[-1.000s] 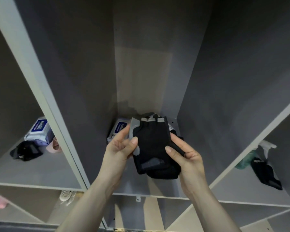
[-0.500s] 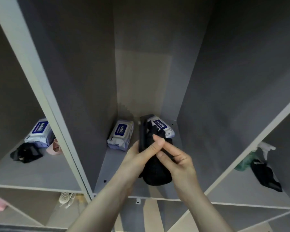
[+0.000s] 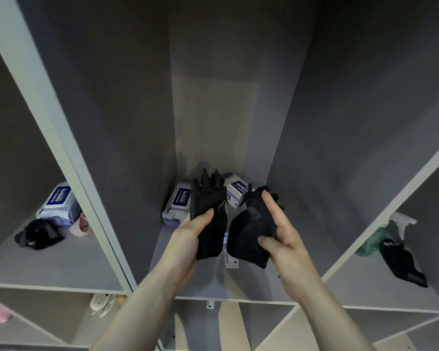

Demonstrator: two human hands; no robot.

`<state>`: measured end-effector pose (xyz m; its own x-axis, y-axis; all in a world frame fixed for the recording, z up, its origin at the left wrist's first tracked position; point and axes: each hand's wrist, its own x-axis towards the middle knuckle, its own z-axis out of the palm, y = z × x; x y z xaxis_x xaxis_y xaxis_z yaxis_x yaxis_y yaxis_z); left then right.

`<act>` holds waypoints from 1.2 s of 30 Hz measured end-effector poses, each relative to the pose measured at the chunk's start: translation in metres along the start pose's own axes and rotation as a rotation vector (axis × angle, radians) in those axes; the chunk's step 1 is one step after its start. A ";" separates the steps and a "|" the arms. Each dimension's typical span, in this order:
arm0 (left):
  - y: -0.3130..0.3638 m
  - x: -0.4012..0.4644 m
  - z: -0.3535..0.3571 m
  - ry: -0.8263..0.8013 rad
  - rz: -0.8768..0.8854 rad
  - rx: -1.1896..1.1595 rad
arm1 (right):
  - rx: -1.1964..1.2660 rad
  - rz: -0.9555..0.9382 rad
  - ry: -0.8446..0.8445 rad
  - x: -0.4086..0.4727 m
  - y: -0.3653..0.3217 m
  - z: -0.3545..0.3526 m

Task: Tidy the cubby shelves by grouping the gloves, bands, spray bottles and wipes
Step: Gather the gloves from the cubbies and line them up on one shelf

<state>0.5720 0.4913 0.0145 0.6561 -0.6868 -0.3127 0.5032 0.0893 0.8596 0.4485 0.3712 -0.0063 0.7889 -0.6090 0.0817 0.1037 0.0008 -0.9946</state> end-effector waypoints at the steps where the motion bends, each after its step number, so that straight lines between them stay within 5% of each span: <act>1: -0.002 0.001 0.003 -0.012 0.000 0.045 | -0.018 0.011 -0.018 -0.001 0.002 0.003; 8: -0.018 0.000 0.024 -0.175 0.055 0.276 | 0.003 0.039 -0.031 -0.002 0.012 0.022; 14: -0.031 0.002 0.037 -0.089 0.180 0.470 | 0.152 0.077 -0.032 0.000 0.023 0.032; 18: -0.043 0.010 0.038 -0.038 0.188 0.607 | 0.183 0.115 0.164 0.007 0.028 0.041; 24: -0.044 0.013 0.015 -0.094 0.178 0.450 | 0.171 0.125 0.377 0.017 0.055 0.030; 31: -0.075 0.020 -0.045 -0.230 0.122 0.347 | 0.236 0.170 0.243 0.011 0.084 0.020; 36: -0.102 0.038 -0.073 -0.030 0.284 0.508 | -0.050 0.195 0.021 0.011 0.118 0.032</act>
<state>0.5868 0.5089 -0.1151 0.7057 -0.7076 -0.0360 -0.0284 -0.0790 0.9965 0.4894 0.3900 -0.1202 0.7781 -0.6176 -0.1140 -0.0808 0.0816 -0.9934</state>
